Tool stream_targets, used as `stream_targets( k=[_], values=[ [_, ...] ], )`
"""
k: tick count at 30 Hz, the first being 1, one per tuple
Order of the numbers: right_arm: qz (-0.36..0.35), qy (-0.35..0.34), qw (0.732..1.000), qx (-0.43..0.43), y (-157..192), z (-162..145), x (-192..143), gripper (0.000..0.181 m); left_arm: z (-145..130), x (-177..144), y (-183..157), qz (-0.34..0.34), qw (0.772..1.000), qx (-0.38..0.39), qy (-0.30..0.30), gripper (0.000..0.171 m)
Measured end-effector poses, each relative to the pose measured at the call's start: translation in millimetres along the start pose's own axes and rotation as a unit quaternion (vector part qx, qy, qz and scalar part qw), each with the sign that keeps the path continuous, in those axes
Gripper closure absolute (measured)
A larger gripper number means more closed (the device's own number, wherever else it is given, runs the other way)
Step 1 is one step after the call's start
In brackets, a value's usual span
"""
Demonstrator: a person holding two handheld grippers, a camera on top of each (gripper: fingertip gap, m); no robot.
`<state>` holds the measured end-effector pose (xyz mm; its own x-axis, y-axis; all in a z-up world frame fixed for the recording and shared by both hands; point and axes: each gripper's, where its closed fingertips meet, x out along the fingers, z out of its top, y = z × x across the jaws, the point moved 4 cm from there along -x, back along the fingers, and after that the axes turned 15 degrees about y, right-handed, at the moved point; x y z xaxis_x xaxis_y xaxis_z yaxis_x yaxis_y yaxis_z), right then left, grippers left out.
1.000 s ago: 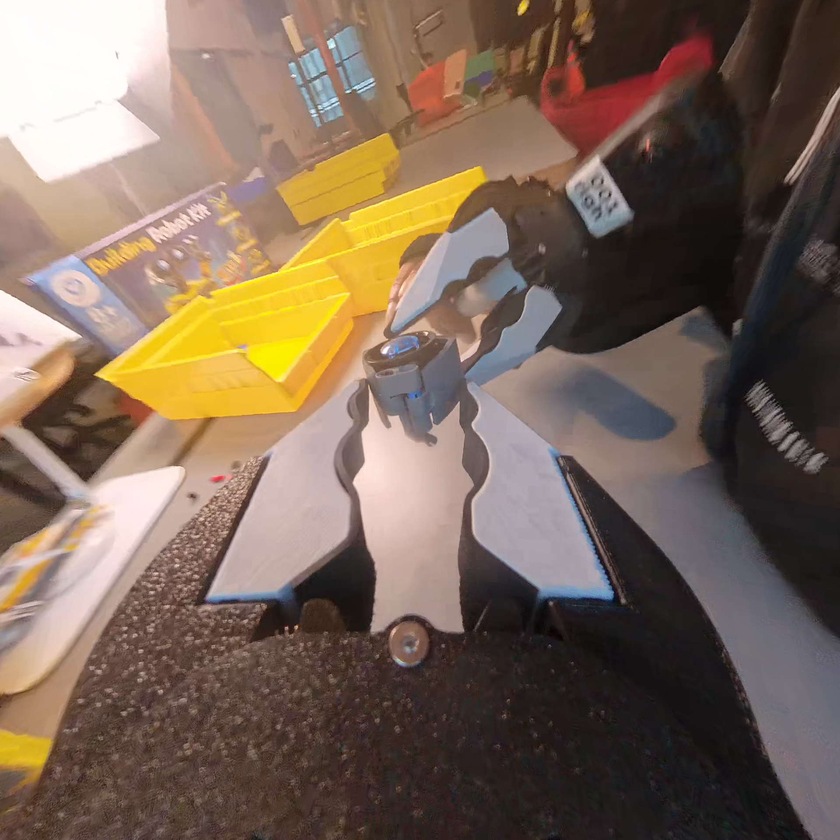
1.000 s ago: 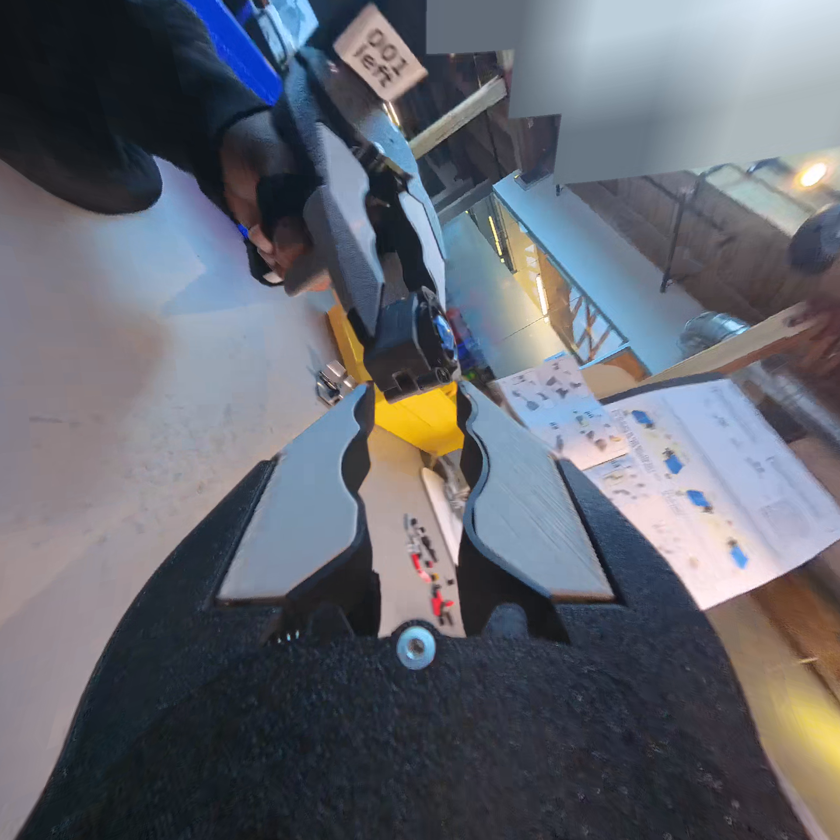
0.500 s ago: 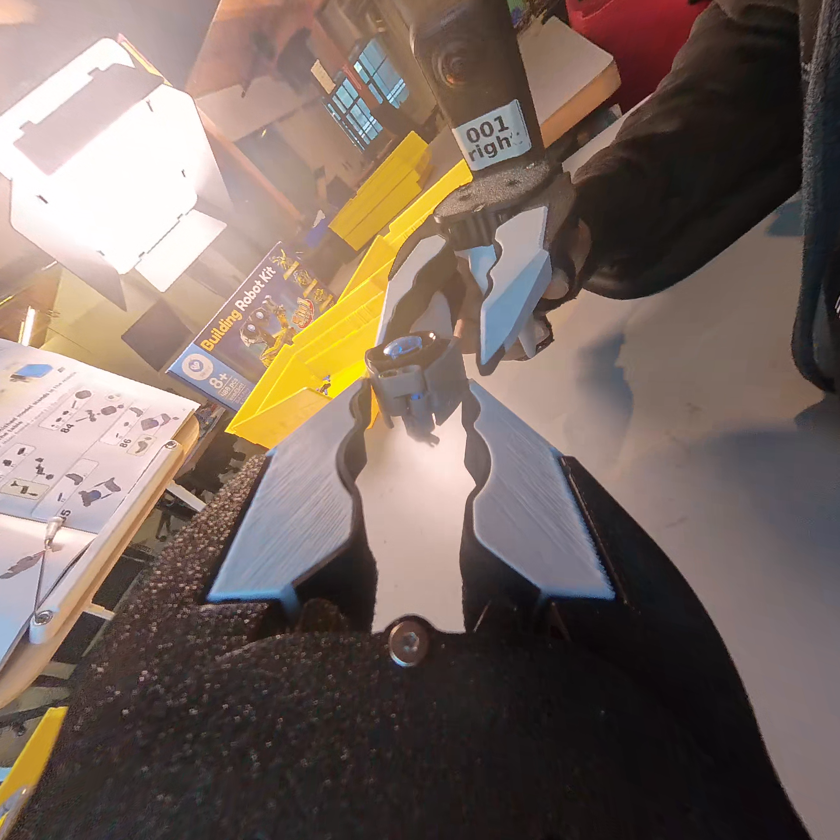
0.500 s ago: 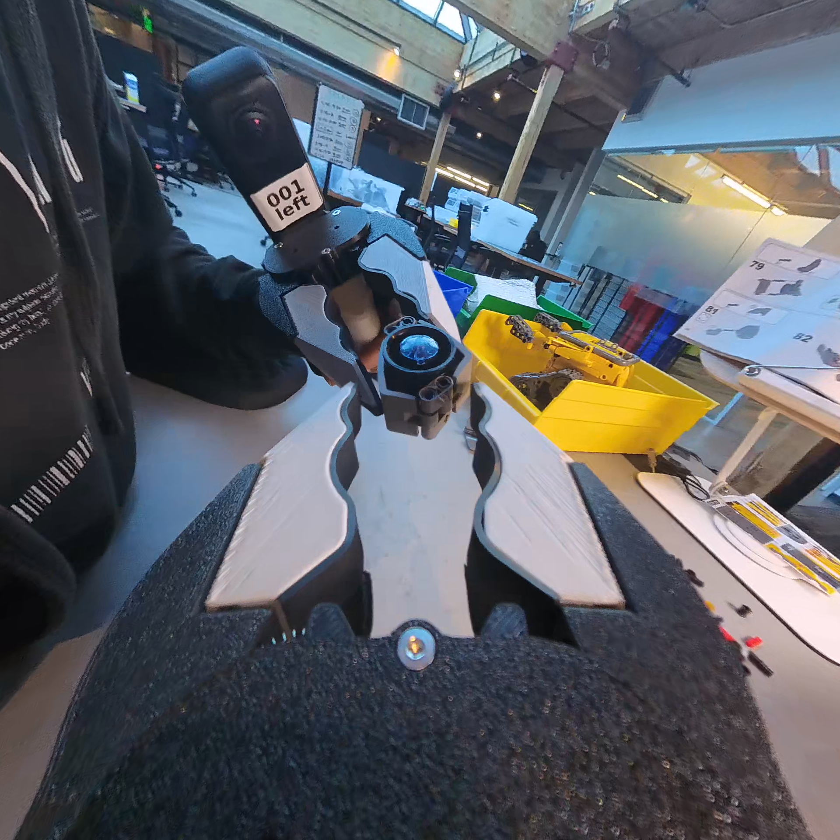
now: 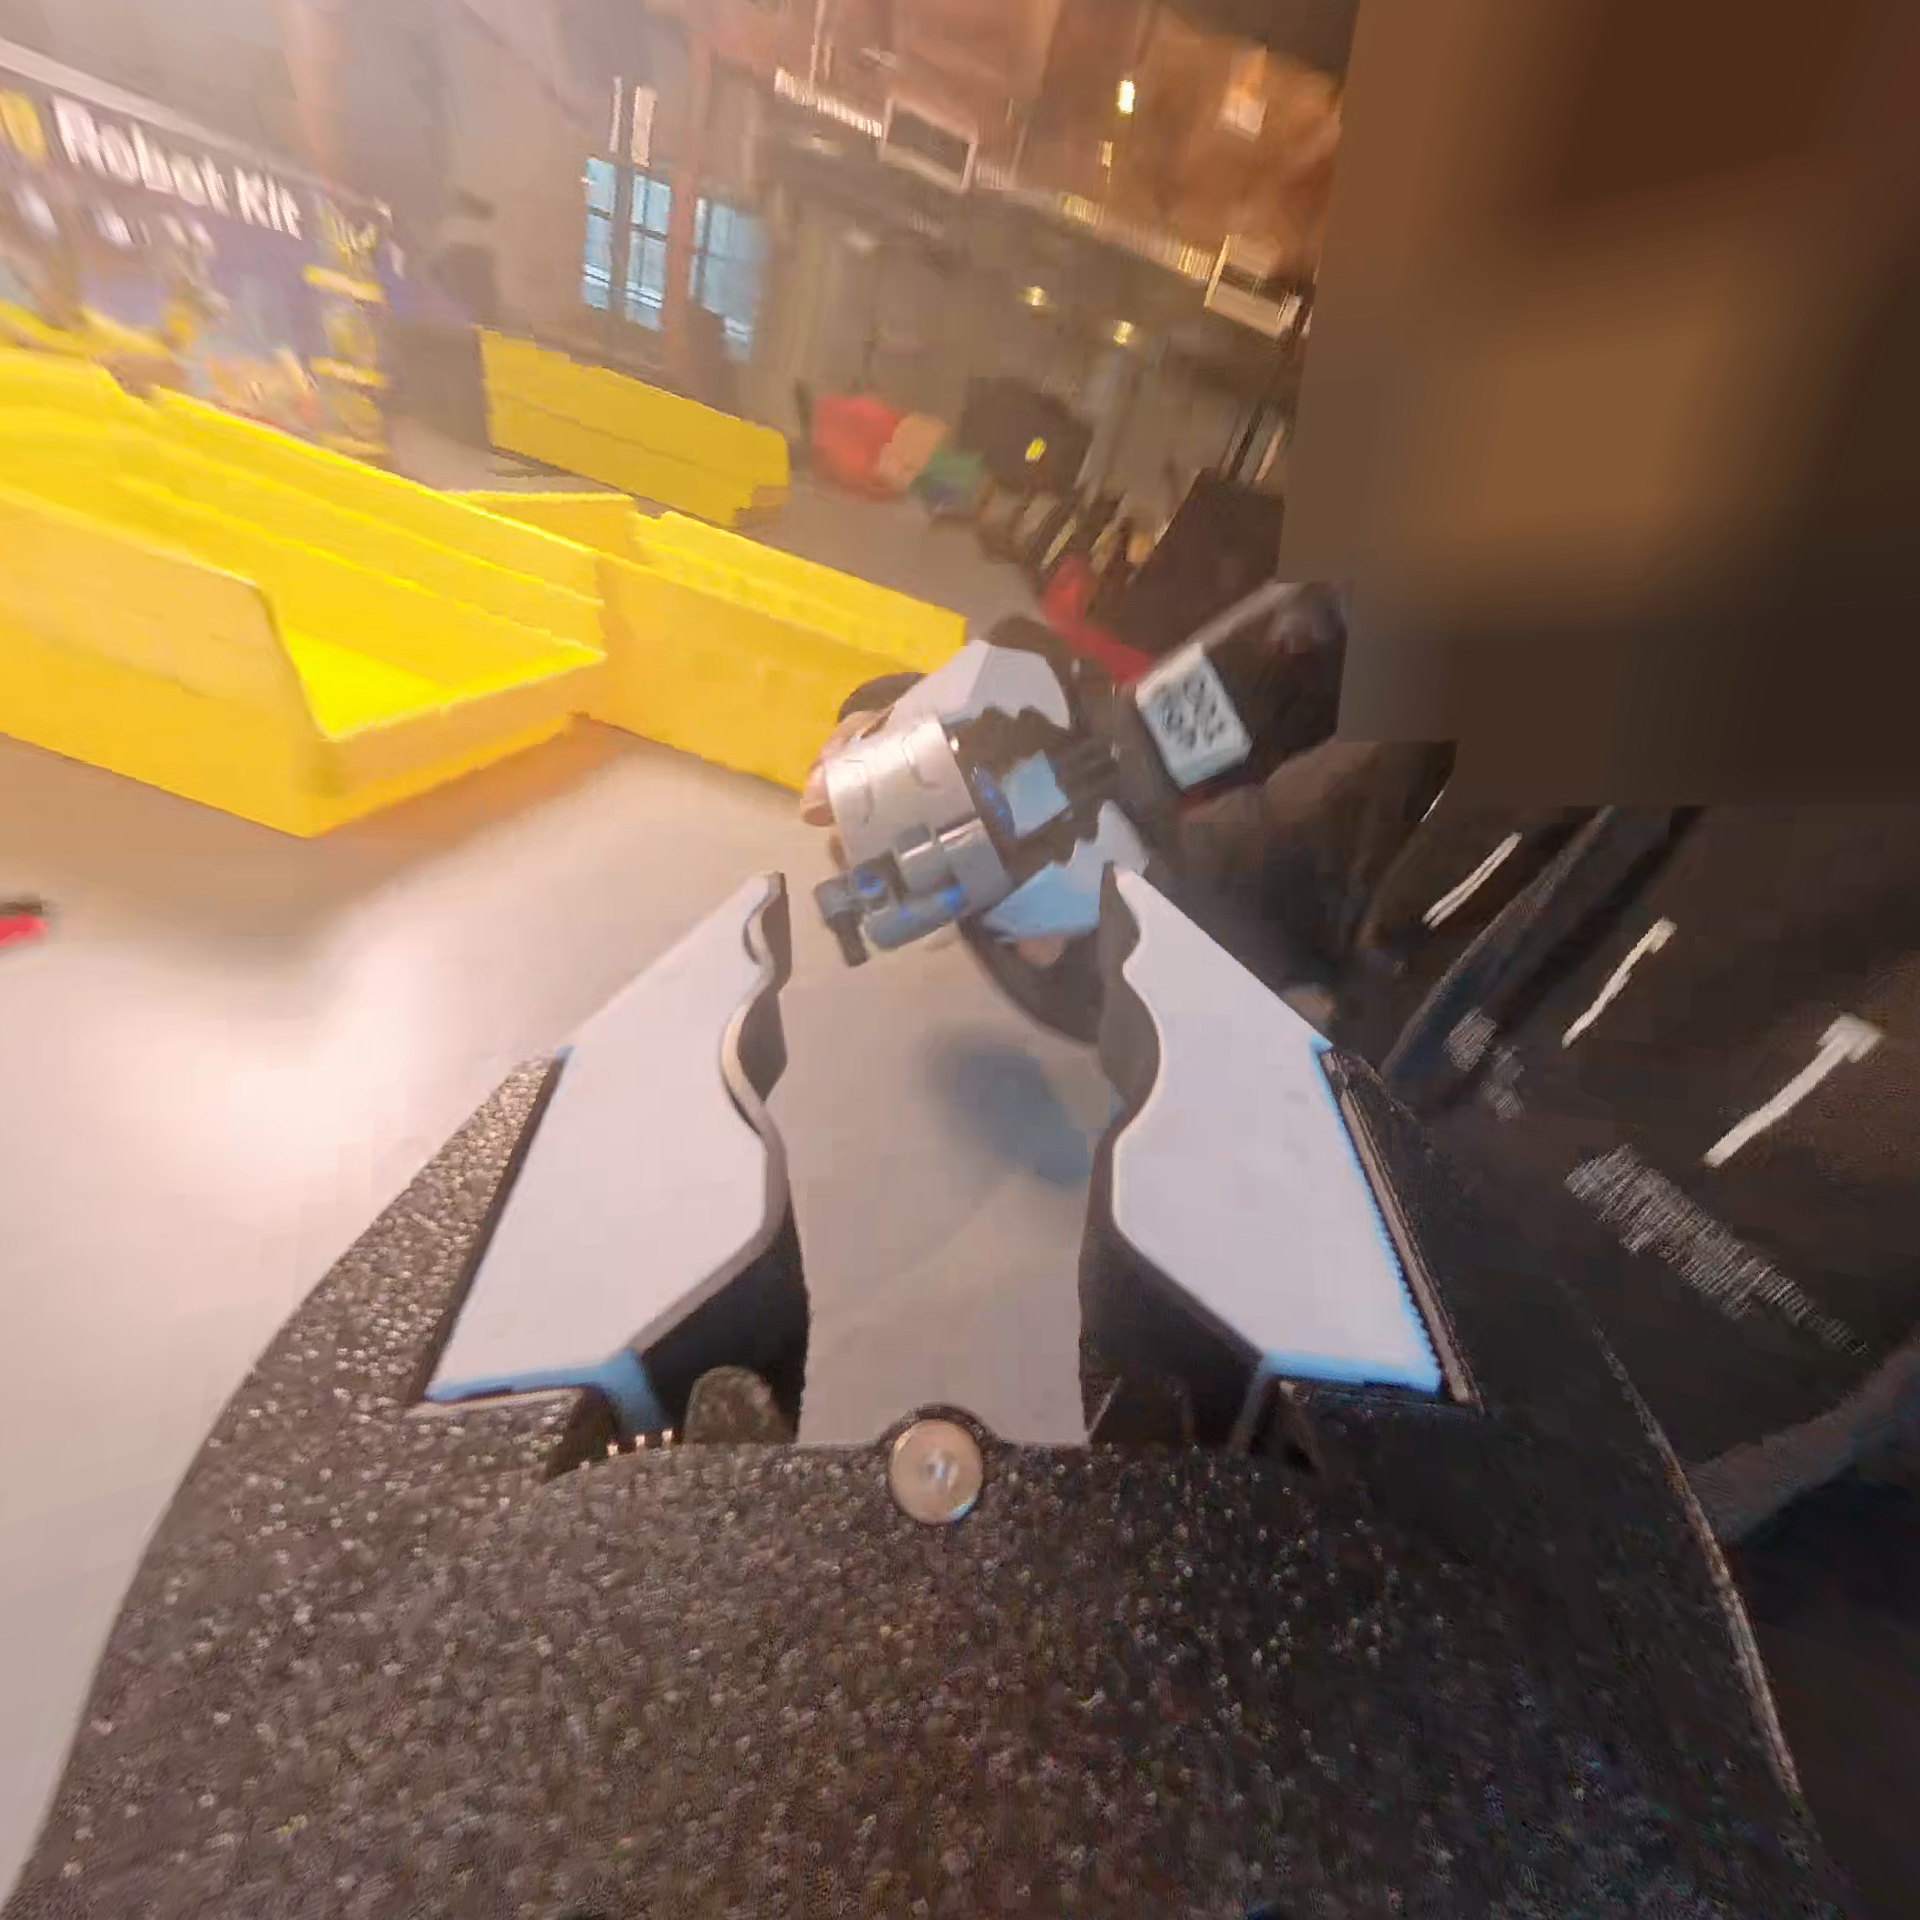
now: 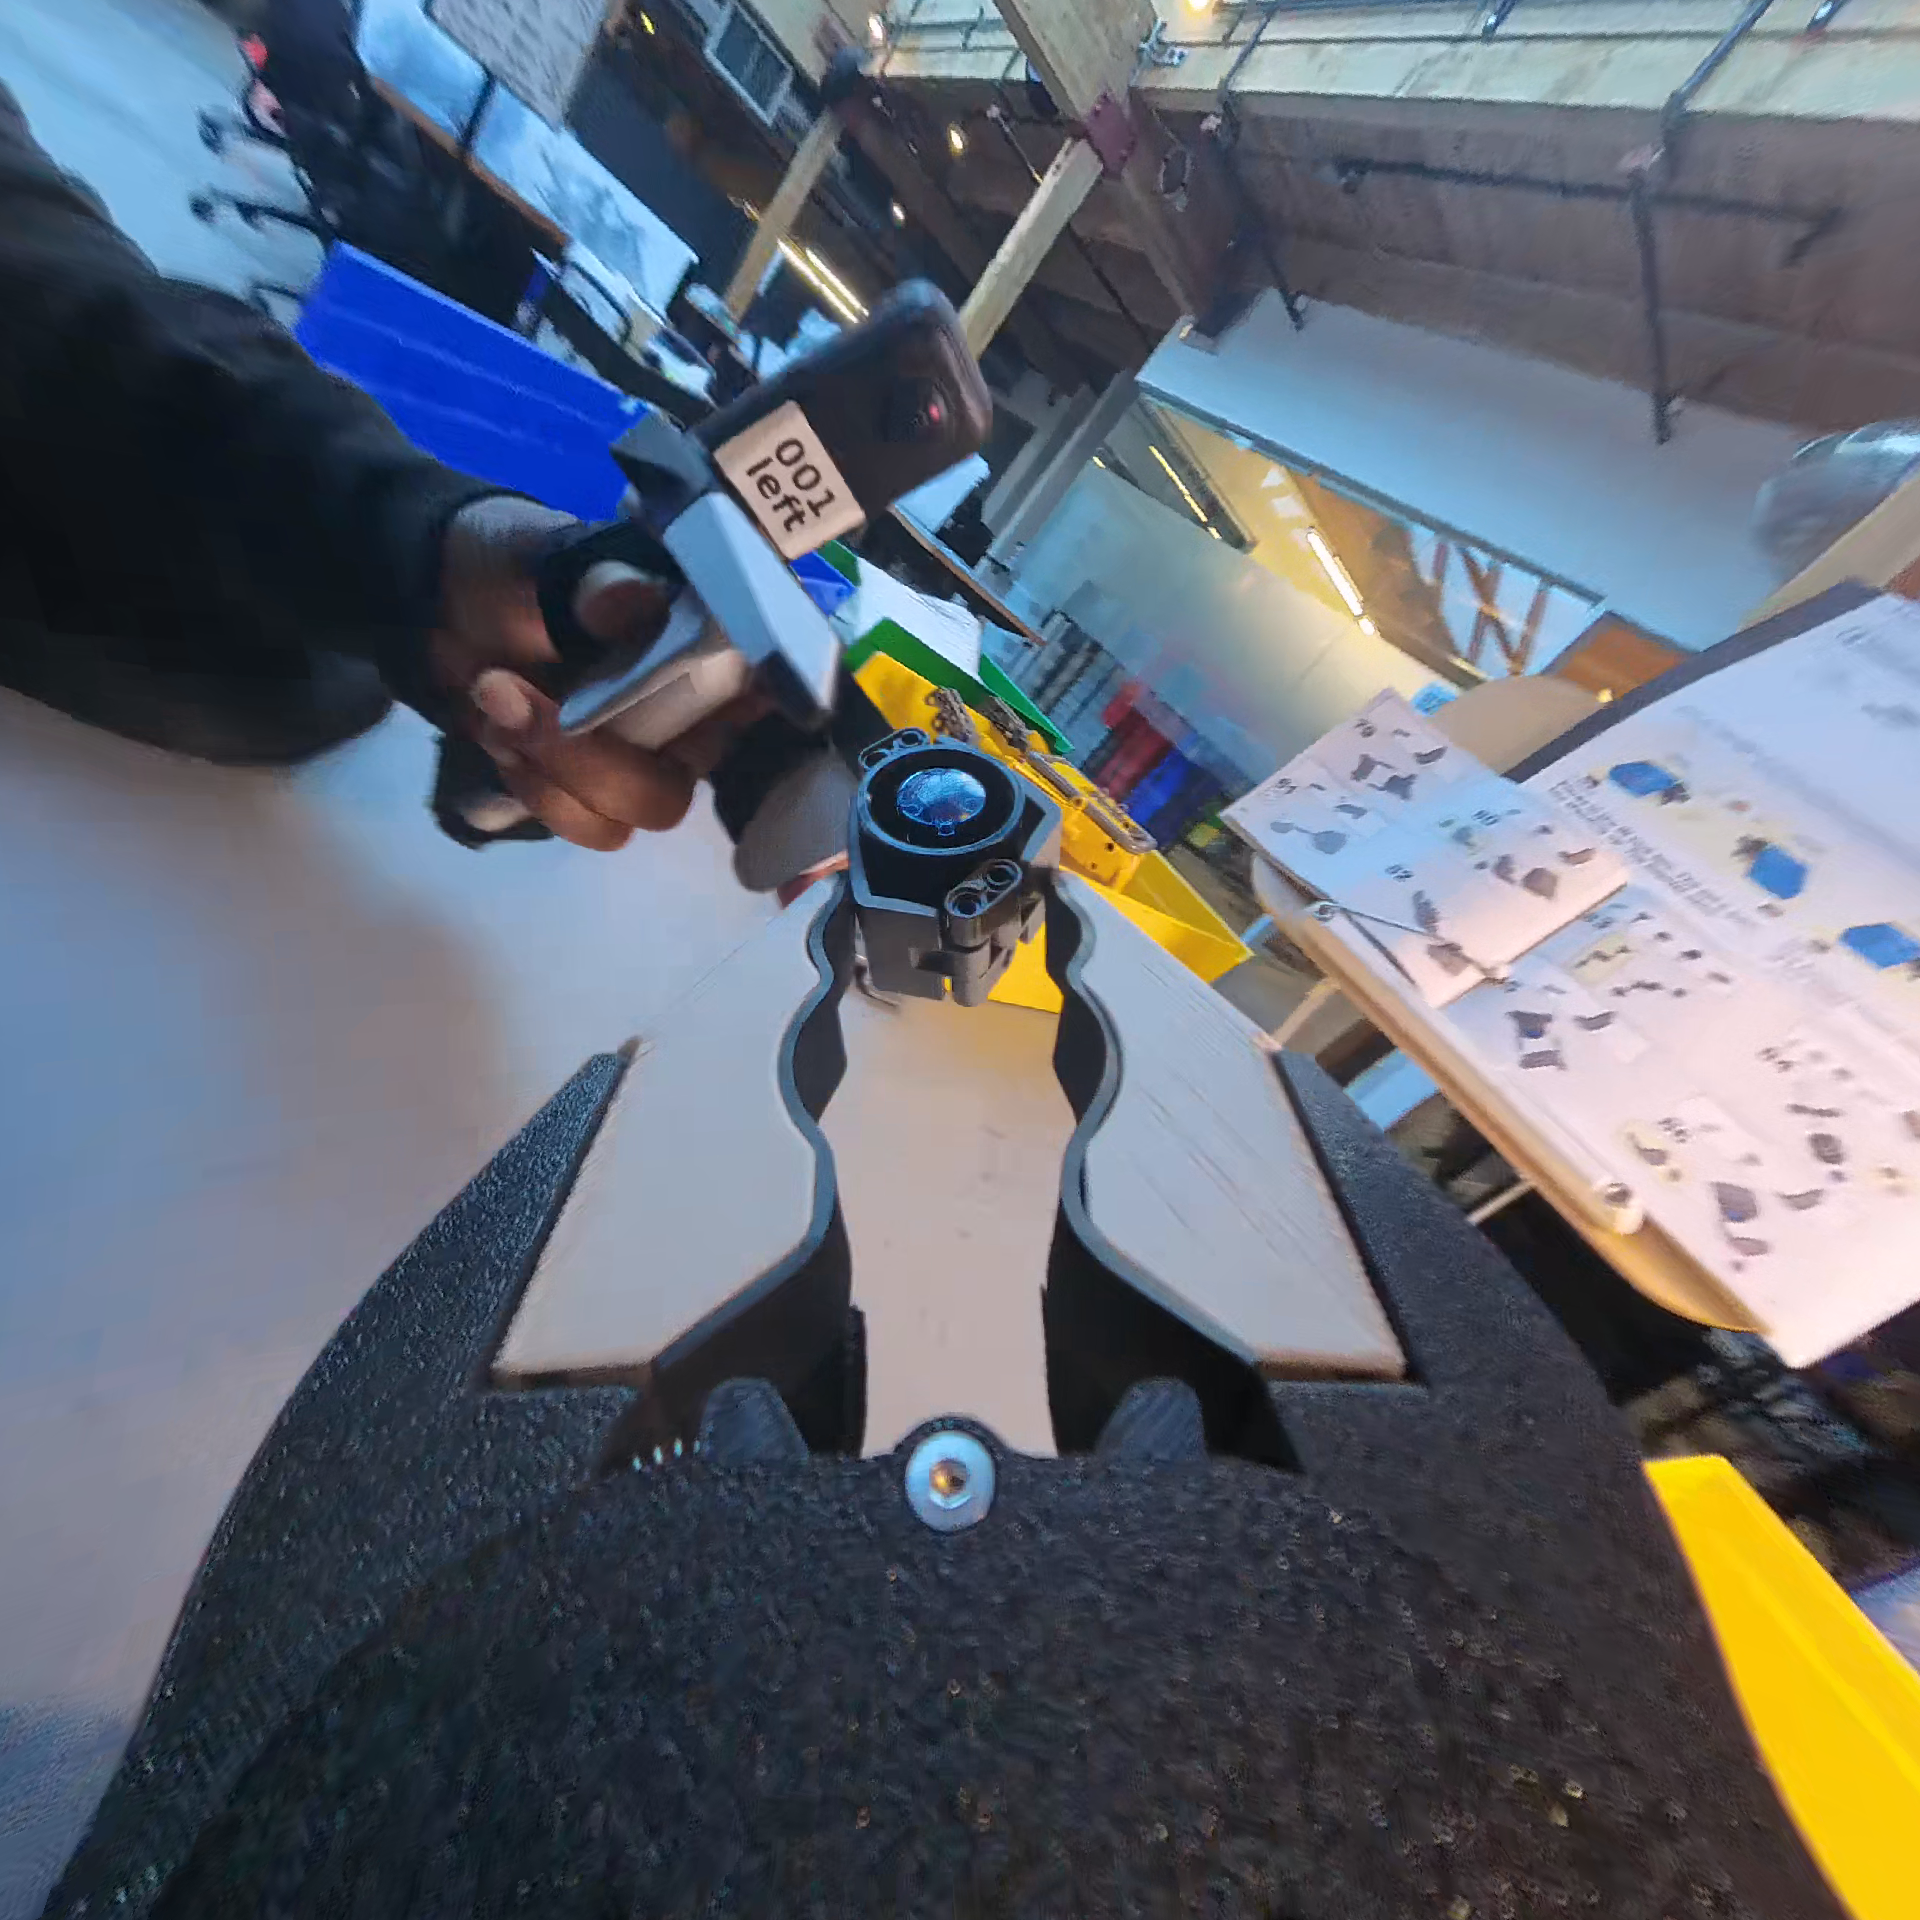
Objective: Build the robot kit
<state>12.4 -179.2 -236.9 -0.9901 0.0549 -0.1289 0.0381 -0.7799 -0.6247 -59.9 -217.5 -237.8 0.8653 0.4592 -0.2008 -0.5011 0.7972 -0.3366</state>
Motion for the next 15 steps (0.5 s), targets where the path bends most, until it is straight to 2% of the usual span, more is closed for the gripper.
stream_targets(
  k=[3, 4, 8, 10, 15],
  values=[
    [-0.027, 0.012, 0.999, -0.041, 3, 1, 3, 0.145, -1, 11, 4, -0.053, 0.994, -0.099, -0.018, 0.115],
    [-0.032, 0.011, 0.998, -0.051, 4, 2, 3, 0.145, -2, 13, 7, -0.056, 0.991, -0.119, -0.026, 0.123],
    [-0.039, 0.023, 0.997, -0.055, 5, 1, 5, 0.145, -4, 12, 11, -0.044, 0.992, -0.114, -0.02, 0.128],
    [-0.022, 0.018, 0.999, -0.025, 5, 1, 5, 0.145, -4, 11, 11, -0.045, 0.993, -0.108, -0.017, 0.128],
    [0.058, -0.018, 0.992, 0.112, -2, 6, 1, 0.136, -3, 8, 7, -0.069, 0.992, -0.096, -0.036, 0.129]
  ],
)
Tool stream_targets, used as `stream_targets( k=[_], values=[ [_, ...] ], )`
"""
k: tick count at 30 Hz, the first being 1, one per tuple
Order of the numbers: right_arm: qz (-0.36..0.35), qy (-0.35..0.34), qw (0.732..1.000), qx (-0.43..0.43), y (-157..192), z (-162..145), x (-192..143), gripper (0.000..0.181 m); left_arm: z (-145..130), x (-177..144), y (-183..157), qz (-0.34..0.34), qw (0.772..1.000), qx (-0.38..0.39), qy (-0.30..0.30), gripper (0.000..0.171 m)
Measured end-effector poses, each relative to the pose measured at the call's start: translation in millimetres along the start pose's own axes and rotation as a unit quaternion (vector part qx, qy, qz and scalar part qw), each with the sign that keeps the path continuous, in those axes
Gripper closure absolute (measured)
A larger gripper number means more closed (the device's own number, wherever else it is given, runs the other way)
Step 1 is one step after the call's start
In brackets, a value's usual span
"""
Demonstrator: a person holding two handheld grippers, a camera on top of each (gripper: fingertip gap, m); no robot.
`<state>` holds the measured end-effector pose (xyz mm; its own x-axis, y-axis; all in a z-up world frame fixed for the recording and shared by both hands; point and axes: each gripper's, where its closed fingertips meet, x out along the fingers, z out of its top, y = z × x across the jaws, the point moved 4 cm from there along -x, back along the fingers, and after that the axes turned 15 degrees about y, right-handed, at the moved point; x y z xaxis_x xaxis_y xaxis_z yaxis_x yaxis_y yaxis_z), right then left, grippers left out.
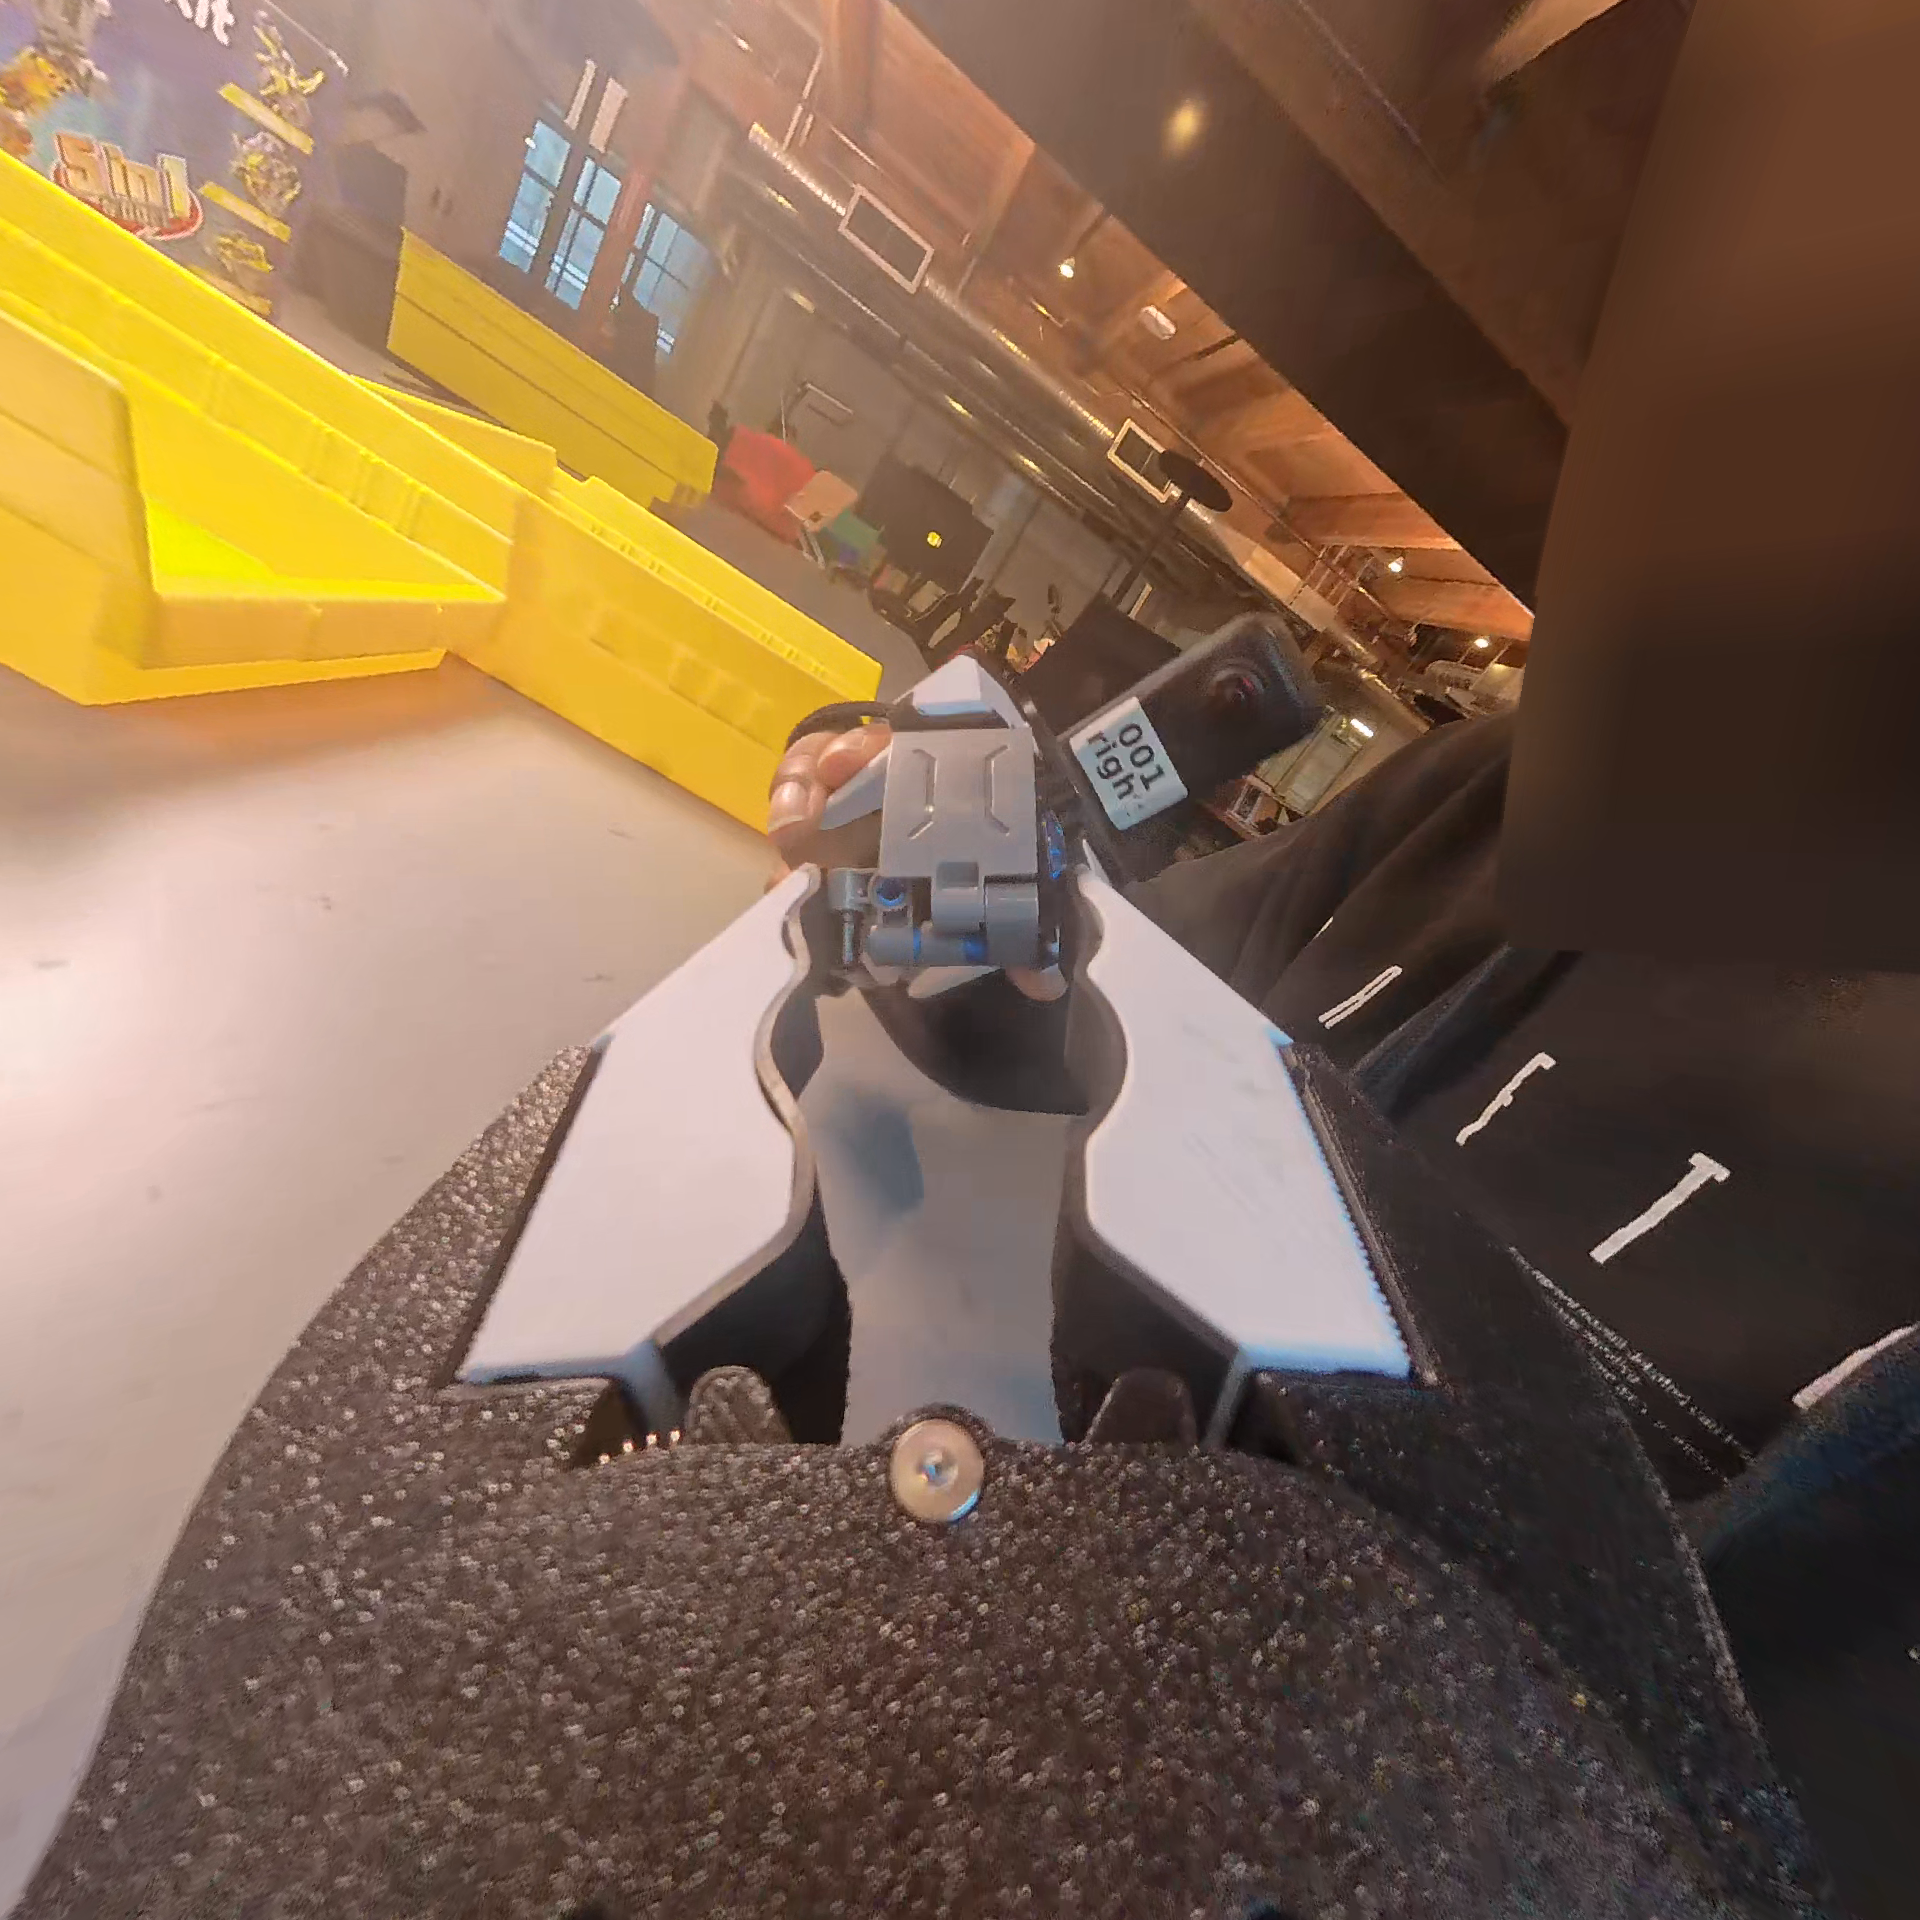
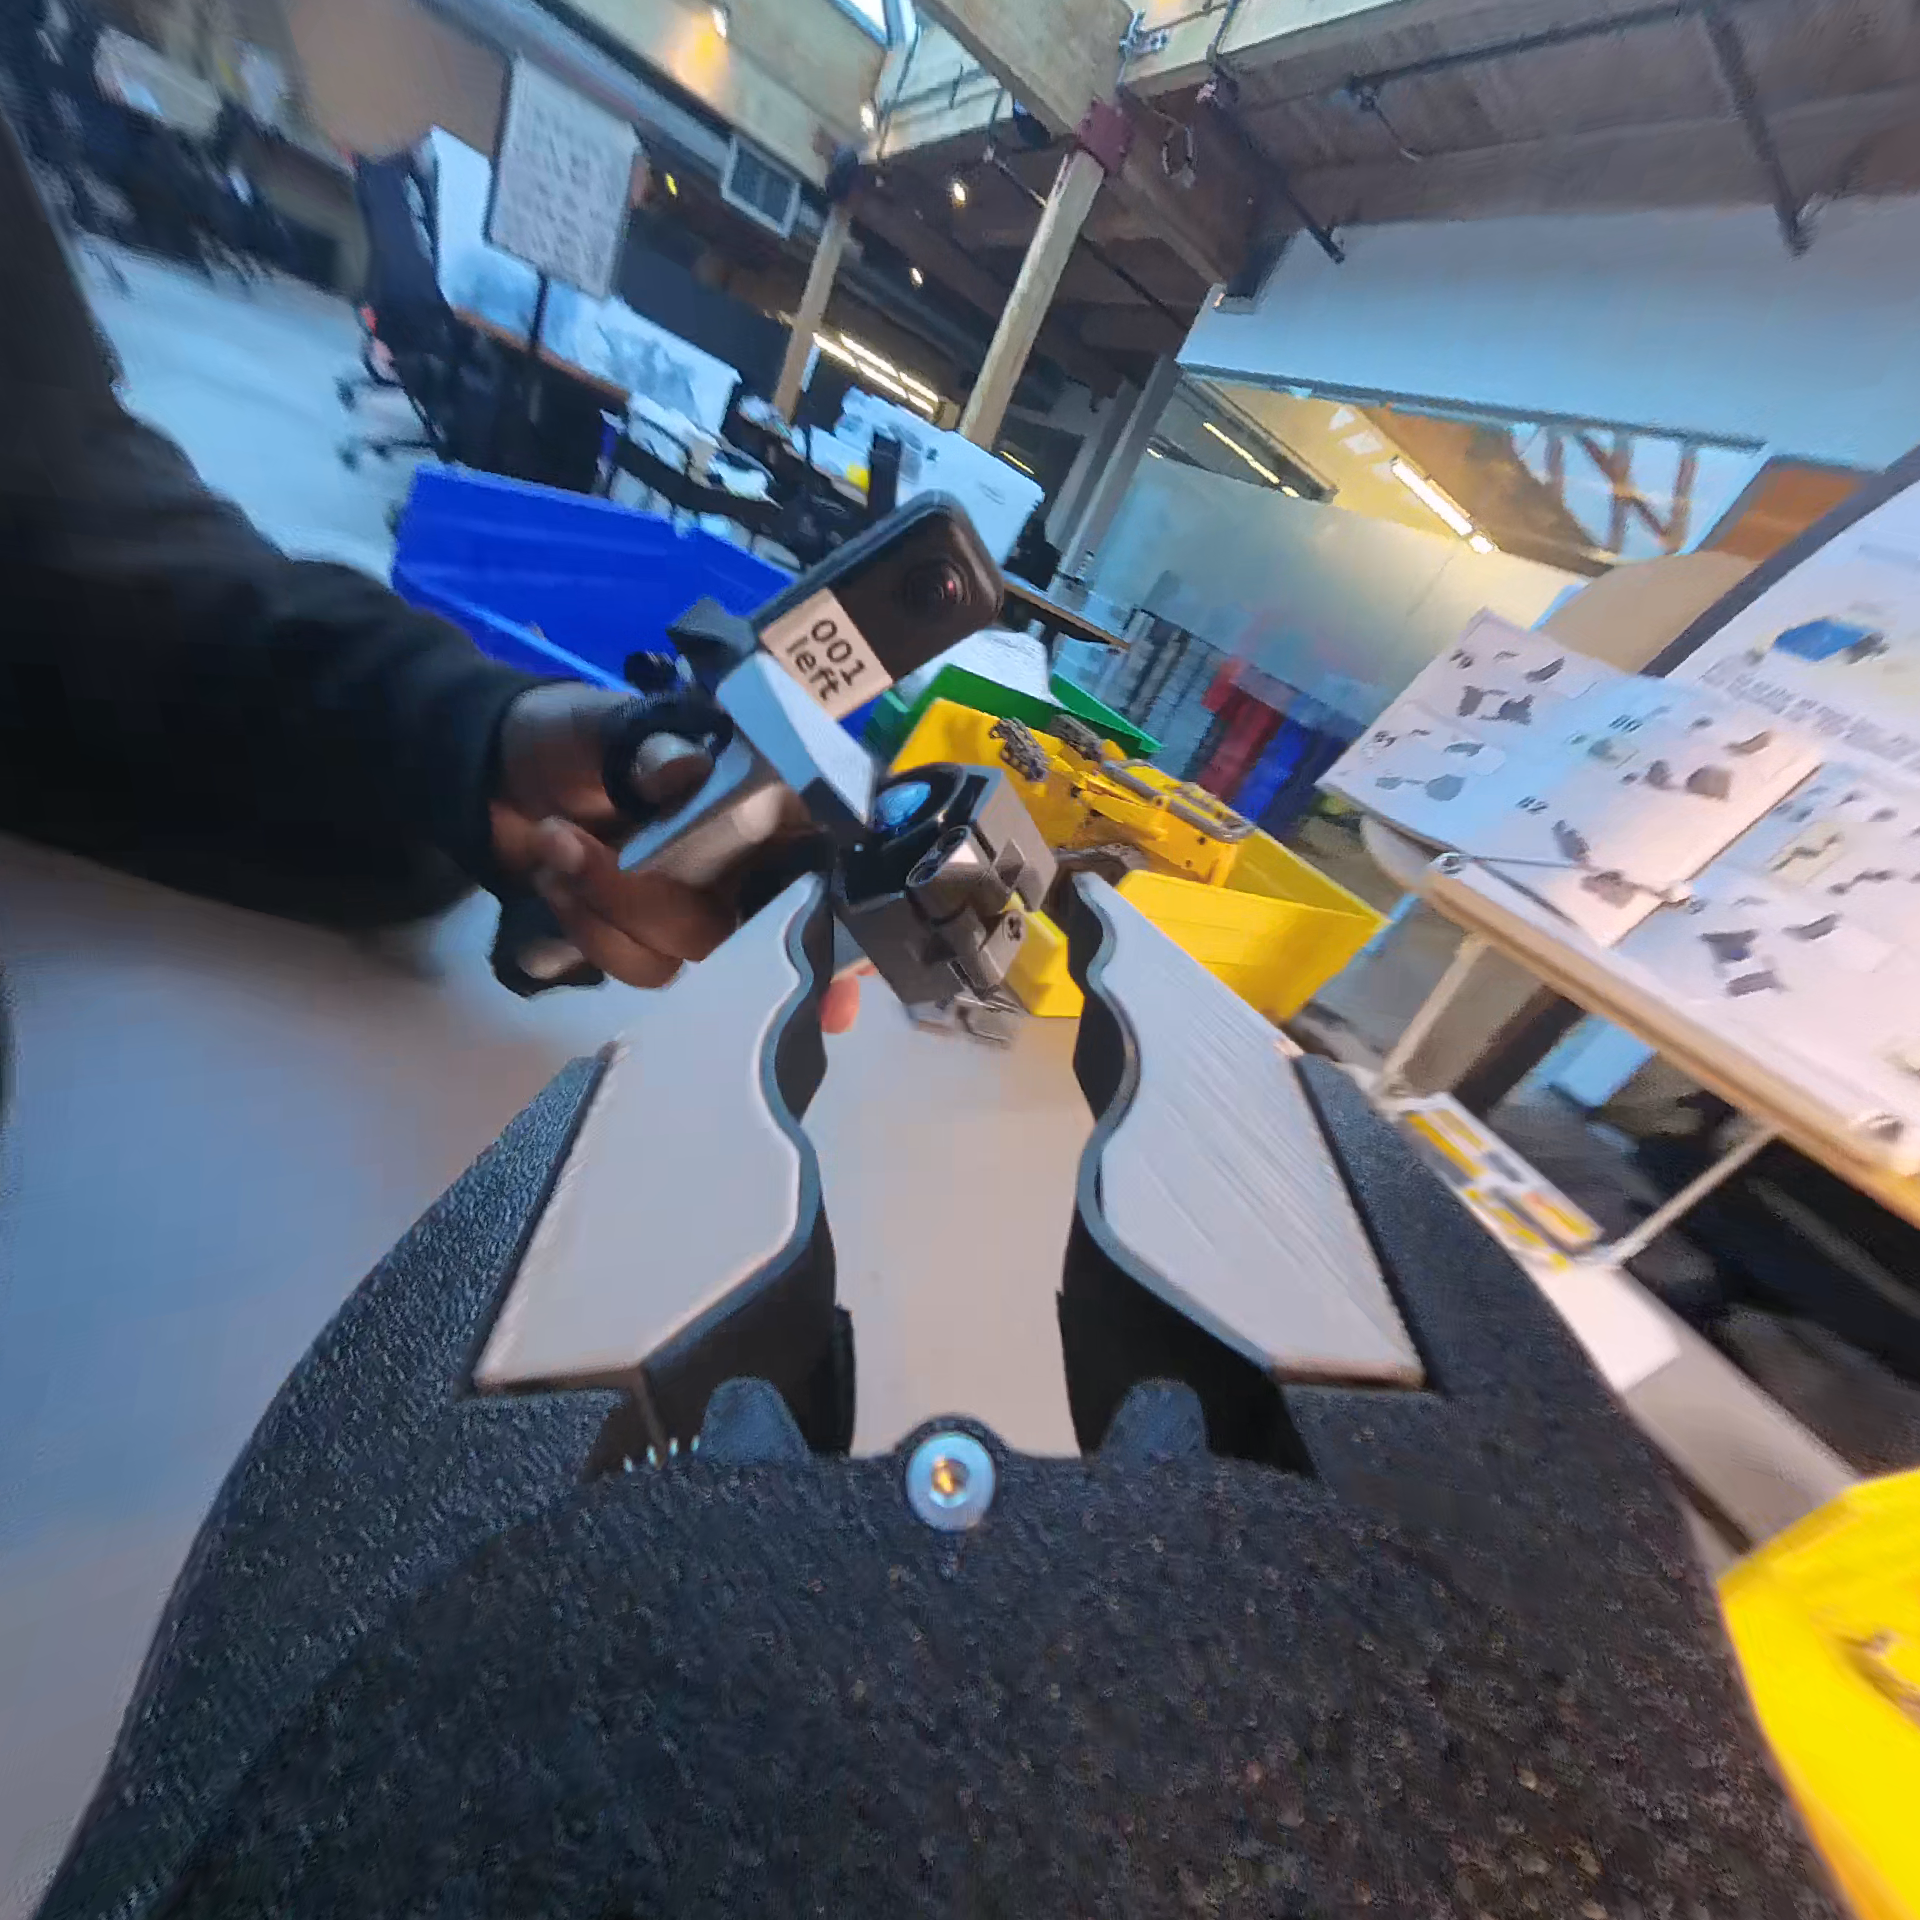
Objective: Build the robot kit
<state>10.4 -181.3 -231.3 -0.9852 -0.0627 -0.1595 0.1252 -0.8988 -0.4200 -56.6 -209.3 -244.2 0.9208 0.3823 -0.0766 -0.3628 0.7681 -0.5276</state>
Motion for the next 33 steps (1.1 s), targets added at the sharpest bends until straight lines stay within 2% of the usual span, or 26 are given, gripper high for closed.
stream_targets(
  k=[6, 10, 13, 18, 25, 33],
  values=[
    [0.113, -0.045, 0.981, 0.151, 0, 10, -6, 0.136, 1, -2, -13, -0.013, 0.995, 0.098, -0.024, 0.129],
    [0.159, -0.055, 0.965, 0.202, 2, 14, -7, 0.144, 1, -2, -19, -0.028, 0.99, 0.136, -0.039, 0.129],
    [0.171, -0.052, 0.963, 0.204, 6, 16, -8, 0.154, 2, -3, -21, -0.017, 0.985, 0.168, -0.048, 0.129],
    [0.176, -0.065, 0.96, 0.209, 7, 20, -12, 0.156, 0, 0, -25, 0.001, 0.976, 0.215, -0.043, 0.129],
    [0.14, -0.053, 0.98, 0.13, 13, 25, -15, 0.157, -3, 1, -29, -0.007, 0.973, 0.229, -0.029, 0.128],
    [0.149, -0.061, 0.978, 0.133, 15, 26, -16, 0.158, -5, 1, -31, -0.008, 0.973, 0.231, -0.024, 0.128]
  ],
)
